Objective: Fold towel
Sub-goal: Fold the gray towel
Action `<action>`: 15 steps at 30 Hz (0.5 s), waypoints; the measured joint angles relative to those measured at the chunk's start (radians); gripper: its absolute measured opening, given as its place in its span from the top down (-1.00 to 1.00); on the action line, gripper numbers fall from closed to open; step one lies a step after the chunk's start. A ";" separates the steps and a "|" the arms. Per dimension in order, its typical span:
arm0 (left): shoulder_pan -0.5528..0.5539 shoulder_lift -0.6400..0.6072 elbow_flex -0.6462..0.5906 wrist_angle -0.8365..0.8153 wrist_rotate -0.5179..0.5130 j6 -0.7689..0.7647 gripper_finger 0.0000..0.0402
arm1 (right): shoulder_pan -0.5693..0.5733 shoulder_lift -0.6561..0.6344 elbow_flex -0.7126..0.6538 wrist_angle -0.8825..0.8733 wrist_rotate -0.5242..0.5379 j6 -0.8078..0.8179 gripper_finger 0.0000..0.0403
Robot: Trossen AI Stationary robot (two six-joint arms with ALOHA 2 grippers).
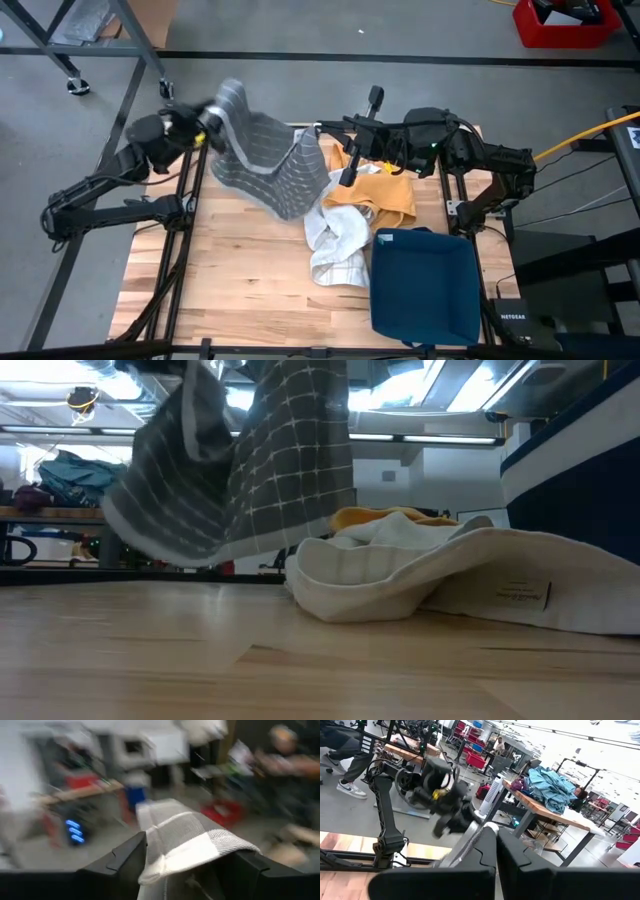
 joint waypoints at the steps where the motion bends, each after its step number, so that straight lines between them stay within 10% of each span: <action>1: 0.000 0.001 0.000 -0.055 0.049 -0.008 -0.01 | 0.000 0.000 0.000 0.000 0.000 0.000 1.00; 7: 0.000 0.007 0.000 -0.401 0.335 -0.110 -0.01 | 0.000 0.000 0.000 0.000 0.000 0.000 1.00; 15: 0.001 0.007 -0.001 -0.699 0.374 -0.090 -0.01 | 0.000 0.000 0.000 0.009 0.000 0.000 1.00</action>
